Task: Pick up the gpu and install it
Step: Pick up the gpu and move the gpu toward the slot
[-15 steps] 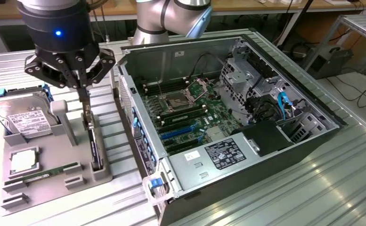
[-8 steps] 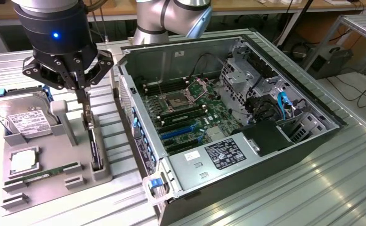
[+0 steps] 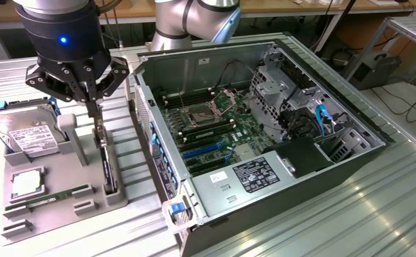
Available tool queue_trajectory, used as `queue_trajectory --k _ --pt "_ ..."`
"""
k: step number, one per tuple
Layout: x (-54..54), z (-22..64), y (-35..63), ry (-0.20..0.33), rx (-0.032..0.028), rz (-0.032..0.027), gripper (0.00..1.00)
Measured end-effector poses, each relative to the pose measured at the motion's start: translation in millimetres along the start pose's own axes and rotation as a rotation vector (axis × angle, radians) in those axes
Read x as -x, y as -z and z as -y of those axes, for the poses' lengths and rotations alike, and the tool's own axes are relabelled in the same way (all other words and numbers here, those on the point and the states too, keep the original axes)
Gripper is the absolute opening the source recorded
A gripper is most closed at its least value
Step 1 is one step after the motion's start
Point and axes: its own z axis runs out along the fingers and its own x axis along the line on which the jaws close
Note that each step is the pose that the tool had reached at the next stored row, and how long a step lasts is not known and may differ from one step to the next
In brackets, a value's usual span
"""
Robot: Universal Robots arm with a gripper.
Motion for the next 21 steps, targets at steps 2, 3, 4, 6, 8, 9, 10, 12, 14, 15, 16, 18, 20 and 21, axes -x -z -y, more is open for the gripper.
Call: queue_trajectory --k 2,3,4,6,8,9,10,12,14,15,16,18,20,21 --pt "0.0 0.0 0.0 0.0 0.0 0.0 0.11" --pt "0.0 0.0 0.0 0.0 0.0 0.0 0.17" --pt "0.0 0.0 0.0 0.0 0.0 0.0 0.24" --pt "0.0 0.0 0.0 0.0 0.0 0.0 0.36" --pt "0.0 0.0 -0.6 0.0 -0.0002 -0.0001 0.36" --pt "0.0 0.1 -2.3 0.0 -0.0001 0.0001 0.42" --pt "-0.1 0.2 -4.0 0.0 -0.0002 0.0001 0.42" --pt "-0.2 0.3 -7.3 0.0 -0.0003 0.0 0.42" --pt "-0.3 0.5 -11.8 0.0 -0.0003 -0.0001 0.42" --pt "-0.4 0.5 -13.5 0.0 -0.0003 -0.0001 0.42" --pt "-0.4 0.6 -15.1 0.0 -0.0004 -0.0002 0.42" --pt "-0.5 0.7 -19.7 0.0 -0.0004 -0.0005 0.42" --pt "-0.6 0.9 -24.5 -0.001 -0.0003 -0.0004 0.42" --pt "-0.6 1.0 -27.7 -0.001 -0.0003 -0.0004 0.42"
